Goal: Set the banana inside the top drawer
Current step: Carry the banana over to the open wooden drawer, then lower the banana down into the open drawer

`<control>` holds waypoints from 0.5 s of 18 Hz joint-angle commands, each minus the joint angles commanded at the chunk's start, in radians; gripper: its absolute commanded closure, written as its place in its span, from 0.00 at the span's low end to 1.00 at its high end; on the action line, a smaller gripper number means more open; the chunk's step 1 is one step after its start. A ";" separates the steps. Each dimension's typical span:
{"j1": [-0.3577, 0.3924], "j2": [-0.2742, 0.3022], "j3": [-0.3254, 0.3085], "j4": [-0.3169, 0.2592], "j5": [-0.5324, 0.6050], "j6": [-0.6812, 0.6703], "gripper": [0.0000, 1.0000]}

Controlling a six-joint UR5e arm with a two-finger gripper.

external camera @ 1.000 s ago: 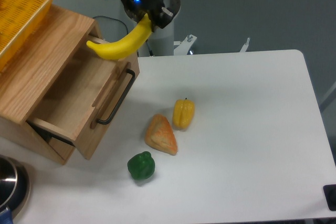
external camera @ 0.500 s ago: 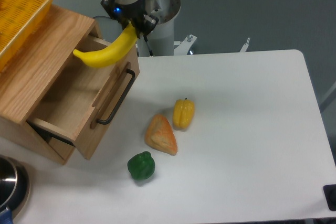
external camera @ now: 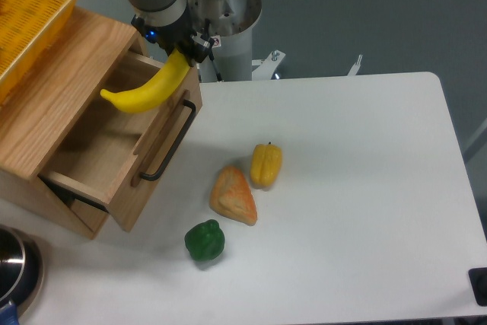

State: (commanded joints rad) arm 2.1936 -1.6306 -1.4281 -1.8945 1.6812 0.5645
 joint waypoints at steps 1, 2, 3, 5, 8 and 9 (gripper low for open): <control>-0.002 -0.002 0.000 0.000 0.000 -0.002 0.84; -0.008 -0.005 0.000 0.002 0.000 -0.012 0.84; -0.017 -0.011 0.000 0.003 0.002 -0.029 0.84; -0.038 -0.024 0.003 0.008 0.002 -0.052 0.84; -0.061 -0.032 0.011 0.020 0.002 -0.075 0.83; -0.067 -0.032 0.011 0.020 0.000 -0.077 0.83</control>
State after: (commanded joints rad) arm 2.1262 -1.6628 -1.4174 -1.8745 1.6813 0.4878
